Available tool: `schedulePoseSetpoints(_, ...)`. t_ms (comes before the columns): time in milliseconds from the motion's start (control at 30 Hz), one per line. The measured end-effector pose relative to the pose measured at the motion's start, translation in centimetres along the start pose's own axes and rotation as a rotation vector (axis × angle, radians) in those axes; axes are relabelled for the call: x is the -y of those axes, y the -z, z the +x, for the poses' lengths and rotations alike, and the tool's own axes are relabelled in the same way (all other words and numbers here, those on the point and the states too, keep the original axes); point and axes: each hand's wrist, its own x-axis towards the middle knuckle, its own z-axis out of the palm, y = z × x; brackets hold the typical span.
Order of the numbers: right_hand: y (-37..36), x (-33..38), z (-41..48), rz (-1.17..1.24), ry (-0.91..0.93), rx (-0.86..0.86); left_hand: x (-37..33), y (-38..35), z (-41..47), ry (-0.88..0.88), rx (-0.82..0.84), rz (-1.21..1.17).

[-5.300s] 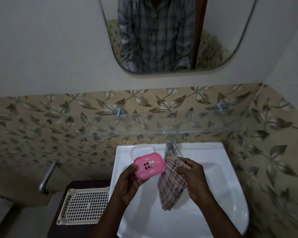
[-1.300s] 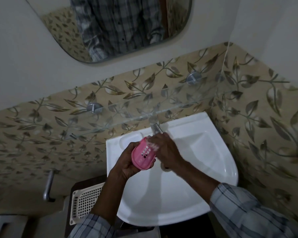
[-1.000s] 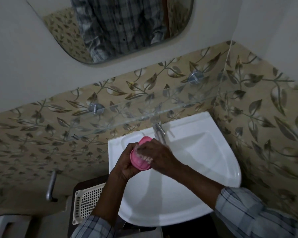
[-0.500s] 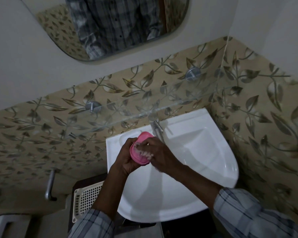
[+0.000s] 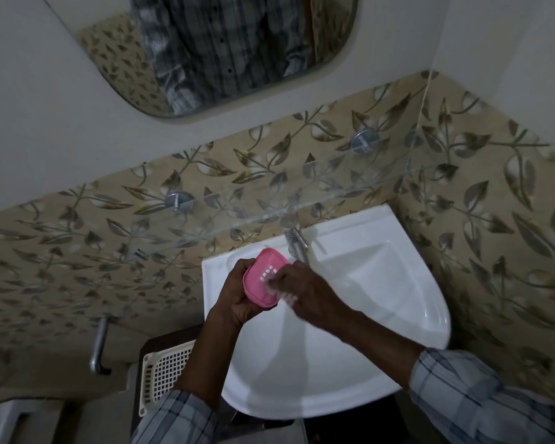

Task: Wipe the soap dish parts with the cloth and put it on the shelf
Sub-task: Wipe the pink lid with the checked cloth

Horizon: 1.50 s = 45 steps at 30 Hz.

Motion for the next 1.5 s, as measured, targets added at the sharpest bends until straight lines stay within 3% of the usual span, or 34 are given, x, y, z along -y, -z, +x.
schedulePoseSetpoints(67, -0.1, -0.4, -0.3, -0.036, 0.070, 0.021, -0.1, -0.1, 0.0, 0.004, 0.007, -0.003)
schedulePoseSetpoints(167, 0.0, -0.9, -0.3, -0.033, -0.065, -0.023, 0.0, 0.2, 0.2, -0.013, -0.035, 0.042)
schedulePoseSetpoints(267, 0.0, -0.8, -0.4, -0.104, 0.108, 0.066, 0.1, 0.3, 0.2, -0.006, -0.002, 0.037)
schedulePoseSetpoints(400, 0.9, -1.5, 0.5, -0.107, -0.070, 0.035, 0.3, 0.3, -0.1, -0.006, -0.003, 0.008)
schedulePoseSetpoints(500, 1.0, -1.6, 0.2, -0.134, 0.111, 0.143, -0.1, 0.4, -0.3, -0.028, 0.012, 0.025)
schedulePoseSetpoints(600, 1.2, -2.3, 0.4, -0.098, -0.095, -0.029, 0.0, 0.2, -0.9, -0.006, 0.046, 0.025)
schedulePoseSetpoints(733, 0.3, -1.1, 0.1, -0.112, 0.114, 0.094, -0.4, 0.3, -1.0, -0.039, 0.017, 0.048)
schedulePoseSetpoints(867, 1.0, -2.1, 0.4, -0.009, -0.278, -0.134, -0.2, -0.1, -1.1, -0.041, 0.063, 0.002)
schedulePoseSetpoints(967, 1.0, -0.6, 1.9, 0.115, -0.401, -0.300, 0.1, -1.0, -0.5, -0.079, 0.085, 0.017)
schedulePoseSetpoints(1067, 0.1, 0.3, 2.1, 0.079, -0.431, -0.199, 1.0, -1.3, -0.3, -0.128, 0.056, 0.042)
schedulePoseSetpoints(1167, 0.4, -0.1, 1.8, -0.016, -0.442, 0.070, 1.3, -0.2, -0.1, -0.218, 0.012, -0.001)
schedulePoseSetpoints(1300, 0.4, -0.6, 2.3, -0.001, -0.501, -0.057, 1.0, -0.6, -0.1, -0.244, 0.015, 0.046)
schedulePoseSetpoints(1433, -0.3, 1.0, 0.4, -0.026, -0.253, 0.173, 0.6, 0.2, -0.3, -0.261, -0.093, 0.063)
schedulePoseSetpoints(1500, 1.2, -0.4, 0.7, -0.008, -0.204, 0.142, 0.8, 0.8, -0.6, -0.229, -0.075, 0.059)
